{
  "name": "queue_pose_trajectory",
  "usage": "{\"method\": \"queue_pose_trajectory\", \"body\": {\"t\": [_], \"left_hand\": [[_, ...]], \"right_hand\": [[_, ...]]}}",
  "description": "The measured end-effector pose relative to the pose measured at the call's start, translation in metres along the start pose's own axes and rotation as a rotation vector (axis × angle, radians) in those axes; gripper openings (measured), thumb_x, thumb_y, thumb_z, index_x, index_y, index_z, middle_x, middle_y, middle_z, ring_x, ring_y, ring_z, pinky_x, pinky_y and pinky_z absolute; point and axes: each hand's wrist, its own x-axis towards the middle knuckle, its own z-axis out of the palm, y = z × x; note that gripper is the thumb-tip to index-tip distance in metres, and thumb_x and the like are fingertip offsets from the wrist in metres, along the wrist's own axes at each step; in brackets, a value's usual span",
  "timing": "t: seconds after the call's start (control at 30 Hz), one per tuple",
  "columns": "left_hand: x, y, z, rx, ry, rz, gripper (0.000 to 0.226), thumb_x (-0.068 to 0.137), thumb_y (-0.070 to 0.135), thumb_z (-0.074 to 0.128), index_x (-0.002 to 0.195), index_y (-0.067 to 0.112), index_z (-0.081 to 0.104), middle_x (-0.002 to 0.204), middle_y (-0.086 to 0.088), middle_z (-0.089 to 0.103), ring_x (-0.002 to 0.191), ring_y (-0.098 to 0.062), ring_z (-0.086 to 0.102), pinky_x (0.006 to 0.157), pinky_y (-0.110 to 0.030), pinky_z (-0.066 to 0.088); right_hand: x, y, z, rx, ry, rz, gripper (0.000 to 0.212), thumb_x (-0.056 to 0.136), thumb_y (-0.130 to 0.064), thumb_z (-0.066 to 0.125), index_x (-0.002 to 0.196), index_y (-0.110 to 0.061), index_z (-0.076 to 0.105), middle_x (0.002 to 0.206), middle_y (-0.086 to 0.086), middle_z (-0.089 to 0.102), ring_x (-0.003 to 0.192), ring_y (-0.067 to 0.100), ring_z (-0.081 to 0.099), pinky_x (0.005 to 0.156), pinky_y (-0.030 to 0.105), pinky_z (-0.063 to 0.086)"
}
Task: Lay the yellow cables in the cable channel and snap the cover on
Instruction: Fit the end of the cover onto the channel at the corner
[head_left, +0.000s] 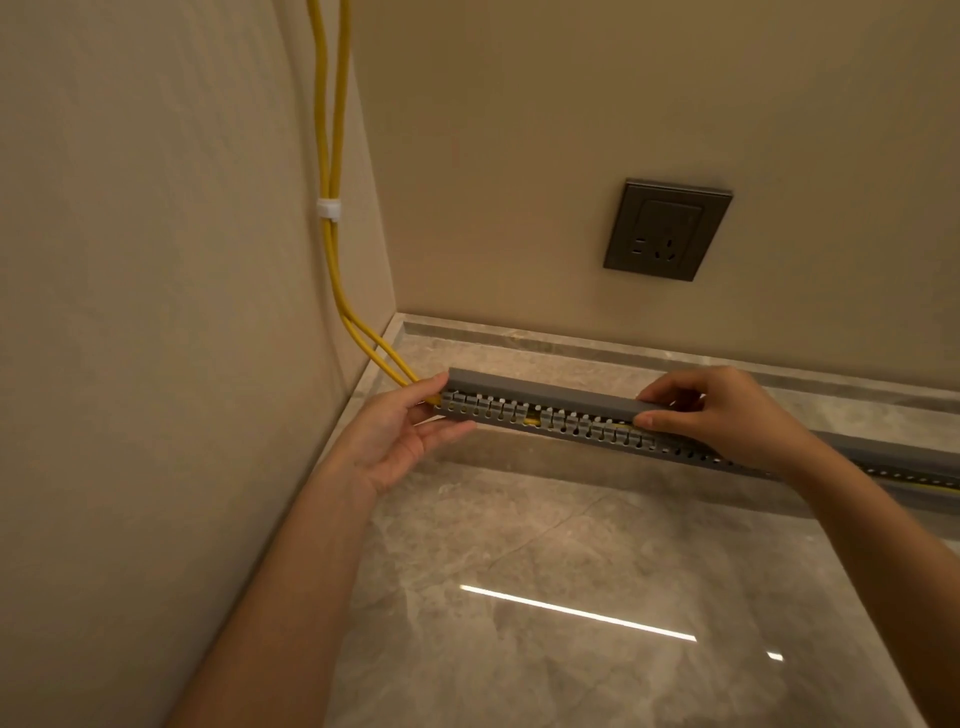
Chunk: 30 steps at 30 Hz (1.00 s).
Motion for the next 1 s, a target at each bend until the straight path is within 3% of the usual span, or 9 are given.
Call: {"method": "queue_pose_trajectory", "body": {"t": [0.13,0.37,0.5,0.77,1.0], "left_hand": [[-0.002,-0.001,-0.001,-0.003,-0.011,-0.007,0.018,0.066,0.009,0.069,0.081,-0.001,0.070,0.090,-0.020,0.072,0.084,-0.031,0.071,0.057,-0.033,0.059],[0.001,0.000,0.005,-0.027,0.038,0.018,0.016,0.081,0.010,0.065,0.094,0.003,0.061,0.091,-0.020,0.070,0.085,-0.032,0.071,0.060,-0.036,0.060],[0.002,-0.001,0.006,-0.021,0.082,0.018,0.012,0.086,0.011,0.062,0.094,0.003,0.058,0.099,-0.021,0.064,0.084,-0.033,0.071,0.058,-0.035,0.060],[0.004,-0.001,0.006,-0.011,0.093,0.004,0.010,0.083,0.008,0.066,0.089,0.001,0.062,0.080,-0.016,0.071,0.077,-0.031,0.072,0.057,-0.034,0.060],[0.005,-0.004,0.005,0.038,0.108,0.016,0.013,0.082,0.007,0.067,0.092,0.000,0.062,0.089,-0.017,0.068,0.077,-0.029,0.072,0.052,-0.029,0.058]], "right_hand": [[-0.001,0.002,-0.011,0.002,0.007,0.024,0.014,0.073,-0.033,0.073,0.080,-0.039,0.063,0.075,-0.020,0.064,0.068,-0.017,0.056,0.054,-0.001,0.039],[-0.005,-0.005,-0.002,-0.007,0.028,-0.047,0.019,0.069,-0.029,0.077,0.077,-0.041,0.064,0.070,-0.021,0.064,0.069,-0.011,0.060,0.055,0.002,0.043],[-0.002,-0.005,0.007,-0.056,0.015,-0.030,0.019,0.068,-0.030,0.078,0.085,-0.030,0.069,0.077,-0.017,0.066,0.072,-0.001,0.063,0.063,0.013,0.051],[-0.006,-0.006,0.007,-0.073,0.065,-0.001,0.025,0.068,-0.027,0.079,0.092,-0.025,0.071,0.078,-0.022,0.063,0.072,-0.005,0.062,0.061,0.001,0.046],[-0.009,-0.009,0.005,-0.177,0.073,-0.036,0.032,0.068,-0.029,0.078,0.099,-0.021,0.073,0.075,-0.024,0.058,0.071,-0.005,0.058,0.054,0.006,0.043]]}}
